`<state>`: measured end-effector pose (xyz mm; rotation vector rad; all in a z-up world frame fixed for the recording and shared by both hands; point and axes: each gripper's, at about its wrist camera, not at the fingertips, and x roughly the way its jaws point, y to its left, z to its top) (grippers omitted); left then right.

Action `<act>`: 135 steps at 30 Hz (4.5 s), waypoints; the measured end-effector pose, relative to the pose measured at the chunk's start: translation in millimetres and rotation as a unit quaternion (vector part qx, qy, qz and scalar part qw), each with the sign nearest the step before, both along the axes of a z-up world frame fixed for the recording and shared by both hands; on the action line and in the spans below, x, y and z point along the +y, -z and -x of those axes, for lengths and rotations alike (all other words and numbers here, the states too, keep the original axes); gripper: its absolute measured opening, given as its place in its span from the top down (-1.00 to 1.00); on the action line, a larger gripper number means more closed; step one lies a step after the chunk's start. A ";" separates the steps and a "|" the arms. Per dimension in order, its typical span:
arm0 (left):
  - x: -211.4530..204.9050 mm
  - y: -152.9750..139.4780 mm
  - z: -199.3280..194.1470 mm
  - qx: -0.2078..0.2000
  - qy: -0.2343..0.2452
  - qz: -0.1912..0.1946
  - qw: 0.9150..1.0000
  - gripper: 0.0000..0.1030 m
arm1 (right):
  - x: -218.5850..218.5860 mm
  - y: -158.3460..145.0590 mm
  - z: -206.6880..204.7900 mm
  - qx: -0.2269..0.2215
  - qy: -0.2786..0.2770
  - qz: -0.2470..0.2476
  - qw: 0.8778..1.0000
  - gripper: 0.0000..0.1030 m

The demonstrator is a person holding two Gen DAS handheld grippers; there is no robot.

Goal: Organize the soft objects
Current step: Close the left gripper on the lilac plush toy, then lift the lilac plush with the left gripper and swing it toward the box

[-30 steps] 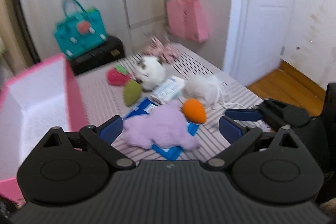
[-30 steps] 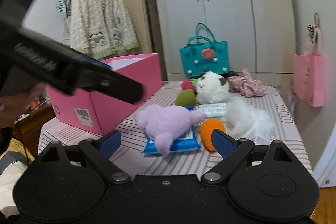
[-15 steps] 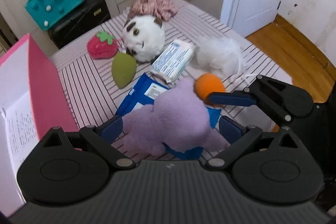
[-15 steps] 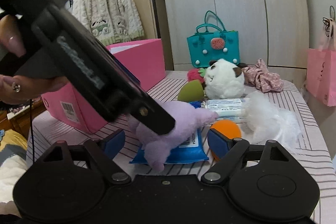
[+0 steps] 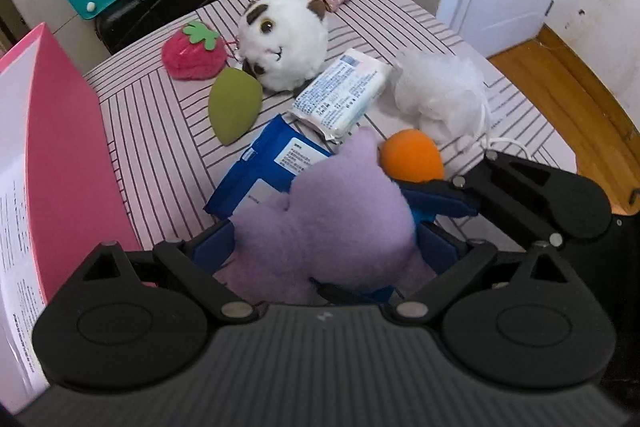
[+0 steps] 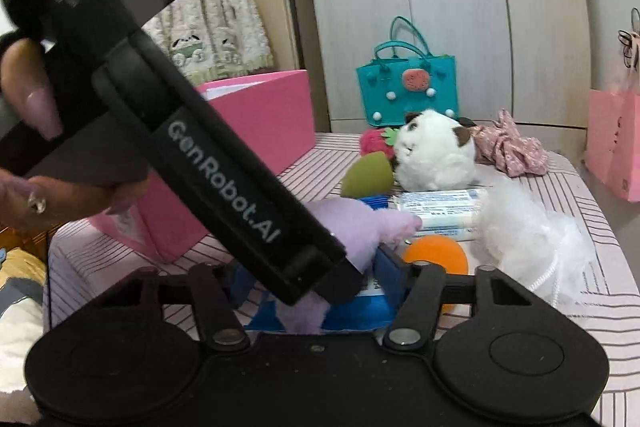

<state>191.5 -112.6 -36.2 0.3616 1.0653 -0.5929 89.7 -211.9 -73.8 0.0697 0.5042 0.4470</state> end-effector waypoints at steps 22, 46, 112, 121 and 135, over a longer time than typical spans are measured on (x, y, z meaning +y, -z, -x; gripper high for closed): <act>13.1 -3.1 12.1 -0.035 -0.034 0.042 0.998 -0.46 | 0.2 -7.4 3.0 -0.022 0.007 -0.022 1.000 0.00; 64.1 -71.2 69.7 0.021 -0.050 0.078 0.995 -0.45 | 38.4 -105.4 45.6 0.067 -0.091 0.028 0.993 0.02; 101.1 36.3 106.5 0.172 0.016 0.083 0.982 -0.27 | -9.0 35.9 55.8 0.391 -0.079 -0.034 0.917 -0.26; 89.2 100.1 103.3 0.227 -0.011 0.057 0.972 -0.18 | -18.7 88.0 62.8 0.465 -0.075 -0.110 0.875 -0.42; 89.7 124.9 120.7 0.283 -0.020 0.108 0.953 0.33 | -1.5 76.6 77.6 0.436 -0.065 -0.079 0.894 -0.01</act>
